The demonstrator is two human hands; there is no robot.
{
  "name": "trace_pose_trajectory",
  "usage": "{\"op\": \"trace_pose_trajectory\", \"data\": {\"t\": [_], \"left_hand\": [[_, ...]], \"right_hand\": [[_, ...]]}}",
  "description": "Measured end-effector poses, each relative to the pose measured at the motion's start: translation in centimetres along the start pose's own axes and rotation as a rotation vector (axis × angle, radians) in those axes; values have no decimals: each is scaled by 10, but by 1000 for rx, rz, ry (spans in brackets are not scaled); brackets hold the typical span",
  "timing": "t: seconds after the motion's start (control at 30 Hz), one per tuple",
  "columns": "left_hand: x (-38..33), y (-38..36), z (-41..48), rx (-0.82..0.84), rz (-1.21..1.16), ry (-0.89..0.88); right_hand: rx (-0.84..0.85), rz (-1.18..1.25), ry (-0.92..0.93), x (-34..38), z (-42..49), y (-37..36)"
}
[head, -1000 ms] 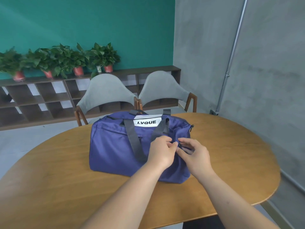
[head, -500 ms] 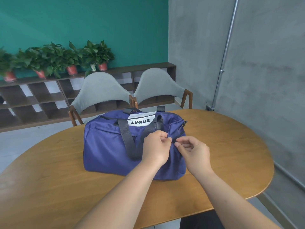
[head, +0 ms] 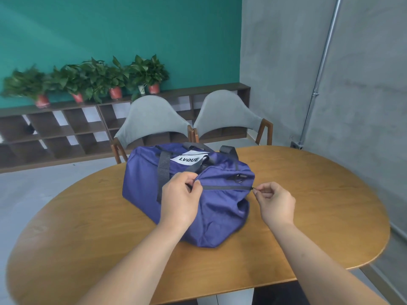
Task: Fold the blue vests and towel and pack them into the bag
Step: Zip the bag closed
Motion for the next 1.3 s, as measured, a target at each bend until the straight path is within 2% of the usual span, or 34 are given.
{"op": "trace_pose_trajectory", "data": {"t": [0.3, 0.57, 0.73, 0.8, 0.87, 0.93, 1.03, 1.13, 1.3], "left_hand": [[37, 82, 18, -140, 216, -96], [92, 135, 35, -261, 327, 82], [96, 146, -3, -440, 174, 196], [82, 137, -31, -489, 78, 168], [61, 112, -57, -402, 42, 75], [45, 78, -74, -234, 94, 2], [49, 38, -77, -76, 176, 107], [58, 22, -69, -34, 230, 233], [61, 15, -62, -24, 258, 311]], "right_hand": [[167, 50, 77, 29, -31, -51], [415, 119, 175, 63, -64, -110], [391, 126, 192, 66, -66, -121], [406, 107, 214, 68, -65, -126], [463, 128, 211, 69, -69, -134], [496, 140, 222, 71, -74, -141], [496, 141, 219, 70, -77, -146], [484, 131, 200, 68, -77, -148], [472, 127, 185, 69, -79, -149]]}}
Point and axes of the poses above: each hand's wrist, its own z-axis towards the middle knuckle, its own y-axis out of the back of the hand, x = y × z, the point moved 8 cm from there along z, towards the middle knuckle
